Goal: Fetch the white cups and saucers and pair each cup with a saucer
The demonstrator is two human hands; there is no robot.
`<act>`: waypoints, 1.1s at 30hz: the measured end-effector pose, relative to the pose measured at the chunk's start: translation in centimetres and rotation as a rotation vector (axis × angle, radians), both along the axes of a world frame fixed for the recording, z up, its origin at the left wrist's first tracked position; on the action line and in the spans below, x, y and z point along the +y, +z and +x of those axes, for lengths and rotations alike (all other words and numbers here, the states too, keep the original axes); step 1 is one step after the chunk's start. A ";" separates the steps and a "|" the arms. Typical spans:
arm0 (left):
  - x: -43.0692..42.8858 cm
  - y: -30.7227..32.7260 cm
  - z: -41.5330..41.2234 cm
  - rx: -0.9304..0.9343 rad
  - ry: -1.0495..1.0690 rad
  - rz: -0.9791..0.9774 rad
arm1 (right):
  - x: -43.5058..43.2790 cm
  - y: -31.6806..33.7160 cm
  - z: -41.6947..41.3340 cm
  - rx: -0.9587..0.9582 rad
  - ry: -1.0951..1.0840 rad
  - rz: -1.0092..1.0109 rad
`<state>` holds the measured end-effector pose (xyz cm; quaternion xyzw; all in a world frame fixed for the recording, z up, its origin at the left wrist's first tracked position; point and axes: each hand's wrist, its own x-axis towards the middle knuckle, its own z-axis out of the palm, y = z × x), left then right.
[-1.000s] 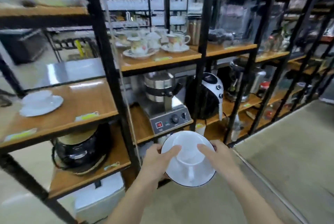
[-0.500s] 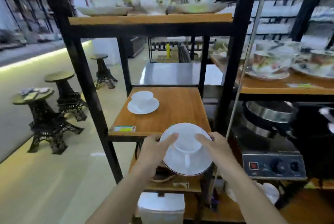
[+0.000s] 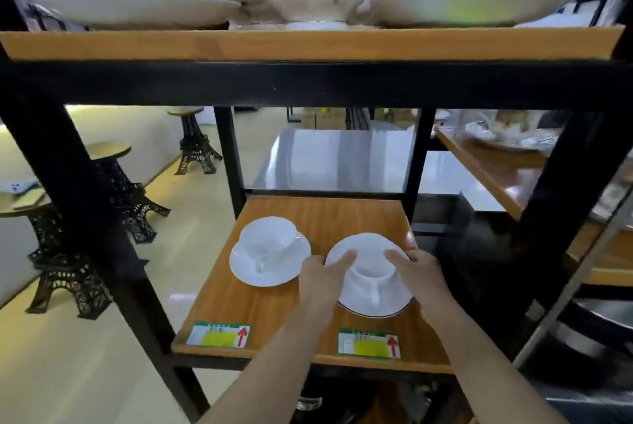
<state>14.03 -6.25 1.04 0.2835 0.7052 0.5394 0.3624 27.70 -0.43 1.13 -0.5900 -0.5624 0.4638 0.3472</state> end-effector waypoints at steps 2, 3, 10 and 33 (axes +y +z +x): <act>1.8 -0.4 -0.4 -0.010 -0.056 -0.021 | 1.4 -0.5 -0.3 -0.014 -0.039 -0.024; 2.5 -0.7 -0.6 -0.008 -0.074 -0.037 | 2.0 -0.7 -0.4 -0.018 -0.059 -0.035; 5.7 -1.4 -1.9 0.027 -0.102 -0.116 | 4.8 -1.2 -1.6 -0.038 -0.068 -0.068; 7.1 -0.9 -2.5 0.160 -0.242 -0.253 | 6.1 -1.4 -1.5 -0.253 -0.051 -0.062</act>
